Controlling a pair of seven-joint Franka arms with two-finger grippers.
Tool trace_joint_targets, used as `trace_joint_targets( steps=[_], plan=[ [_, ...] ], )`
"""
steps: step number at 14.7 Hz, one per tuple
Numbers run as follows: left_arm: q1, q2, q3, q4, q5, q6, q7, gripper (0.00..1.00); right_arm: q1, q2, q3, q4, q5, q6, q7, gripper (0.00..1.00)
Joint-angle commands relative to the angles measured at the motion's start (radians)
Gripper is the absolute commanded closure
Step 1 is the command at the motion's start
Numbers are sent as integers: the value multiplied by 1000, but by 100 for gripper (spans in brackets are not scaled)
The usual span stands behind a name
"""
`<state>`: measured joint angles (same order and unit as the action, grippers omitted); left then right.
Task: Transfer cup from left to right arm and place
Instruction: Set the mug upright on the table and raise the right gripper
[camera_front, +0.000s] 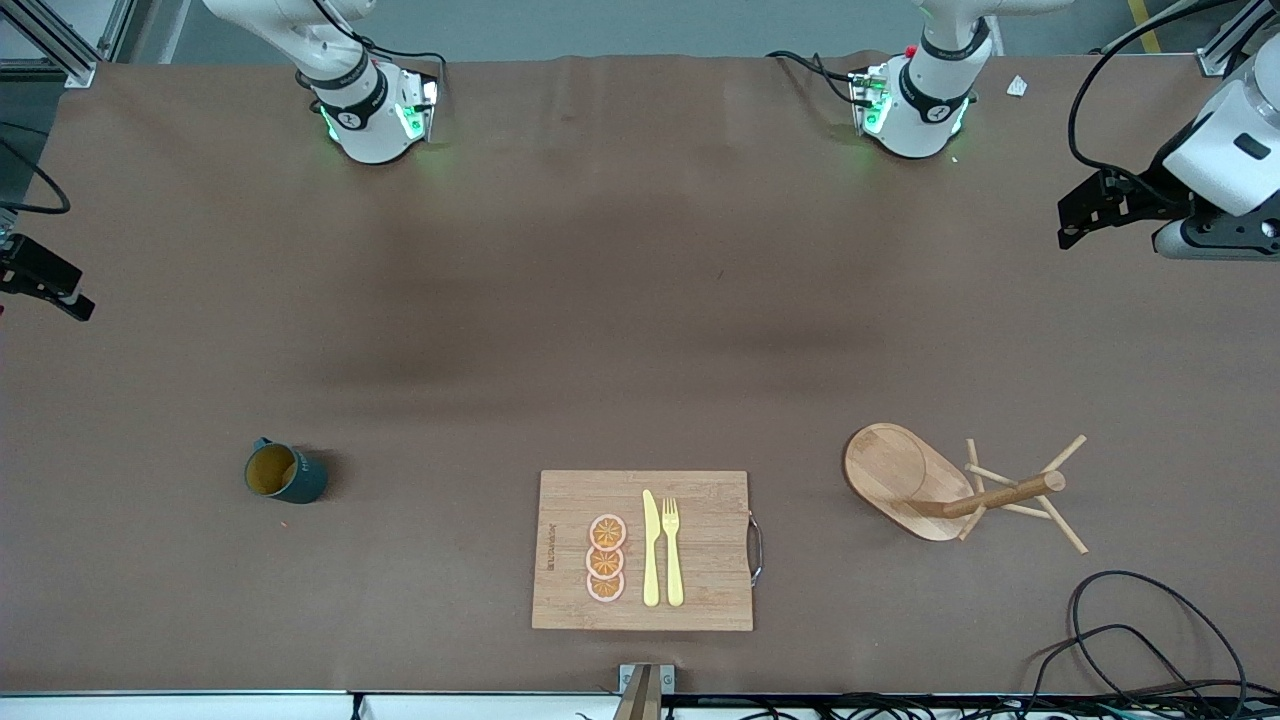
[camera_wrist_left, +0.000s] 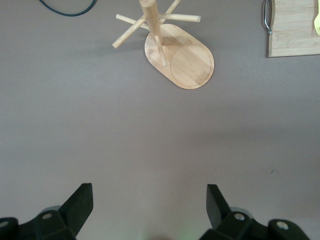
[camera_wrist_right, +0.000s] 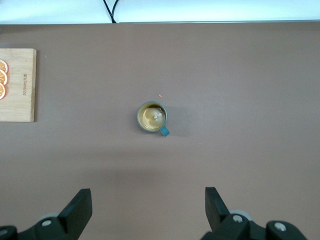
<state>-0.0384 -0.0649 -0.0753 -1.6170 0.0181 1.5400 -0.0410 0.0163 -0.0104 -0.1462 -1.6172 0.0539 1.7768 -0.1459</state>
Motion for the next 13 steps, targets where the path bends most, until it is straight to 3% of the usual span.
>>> trace_joint_targets(
  steps=[1, 4, 6, 9, 13],
  plan=[
    [3, -18, 0, -6, -7, -3, -2, 0, 8, -75, 19, -81, -19, -3, 46, 0],
    [3, 7, 0, 20, 5, -11, 1, 0, 16, -69, 45, 0, -32, -138, 118, 0],
    [3, 10, 0, 28, 5, -12, 3, 0, 22, -66, 57, 54, -93, -247, 153, 0],
    [2, 10, 0, 28, 5, -23, 7, 0, 21, -65, 54, 62, -126, -260, 115, 0],
    [2, 10, 0, 28, 6, -27, 9, 0, 10, -54, 48, 76, -102, -240, 120, 0]
  ],
)
